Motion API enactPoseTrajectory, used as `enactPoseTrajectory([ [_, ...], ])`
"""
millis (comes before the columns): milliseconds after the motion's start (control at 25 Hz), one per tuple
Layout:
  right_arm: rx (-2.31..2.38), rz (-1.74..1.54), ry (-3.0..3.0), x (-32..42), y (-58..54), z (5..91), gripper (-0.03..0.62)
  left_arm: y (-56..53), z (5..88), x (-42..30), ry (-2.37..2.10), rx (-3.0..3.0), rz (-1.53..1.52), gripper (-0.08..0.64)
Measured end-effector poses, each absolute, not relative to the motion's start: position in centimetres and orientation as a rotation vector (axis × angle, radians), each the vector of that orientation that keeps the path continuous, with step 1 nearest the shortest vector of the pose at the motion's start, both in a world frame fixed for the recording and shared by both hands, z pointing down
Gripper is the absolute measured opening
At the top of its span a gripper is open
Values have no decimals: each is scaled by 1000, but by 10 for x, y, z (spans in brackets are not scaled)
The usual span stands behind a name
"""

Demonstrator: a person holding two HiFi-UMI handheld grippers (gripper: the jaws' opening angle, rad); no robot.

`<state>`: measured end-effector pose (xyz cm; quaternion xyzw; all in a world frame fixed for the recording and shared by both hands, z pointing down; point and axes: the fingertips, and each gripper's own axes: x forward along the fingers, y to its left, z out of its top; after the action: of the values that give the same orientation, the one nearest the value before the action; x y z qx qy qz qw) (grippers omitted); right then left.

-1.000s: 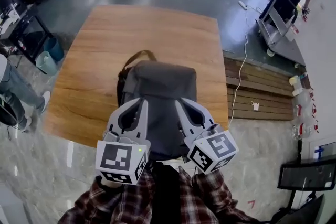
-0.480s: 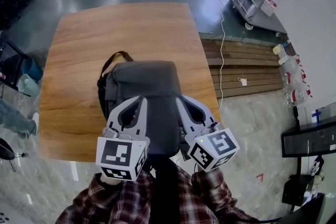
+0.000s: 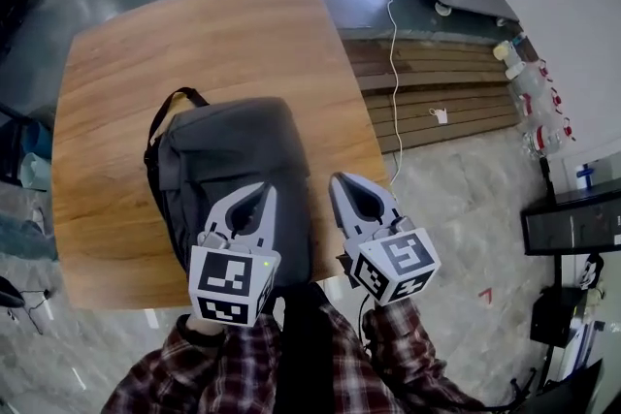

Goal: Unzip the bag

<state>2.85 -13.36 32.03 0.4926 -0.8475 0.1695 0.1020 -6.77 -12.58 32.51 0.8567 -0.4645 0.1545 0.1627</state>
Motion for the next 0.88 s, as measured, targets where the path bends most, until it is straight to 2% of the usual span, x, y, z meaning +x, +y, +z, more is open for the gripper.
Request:
enactPoseTrajectory([
  [200,1326,513,-2360,48,-142,398,12,-132,397,-42,-1237,2414,680,8],
  [520,1143,571,-2301,38,-134,483,12,-133,484,-30,-1167,2299,896,8],
  [880,984,576,-2323,29,-139,514,14,-138,515,-33,-1152,2280,874,8],
])
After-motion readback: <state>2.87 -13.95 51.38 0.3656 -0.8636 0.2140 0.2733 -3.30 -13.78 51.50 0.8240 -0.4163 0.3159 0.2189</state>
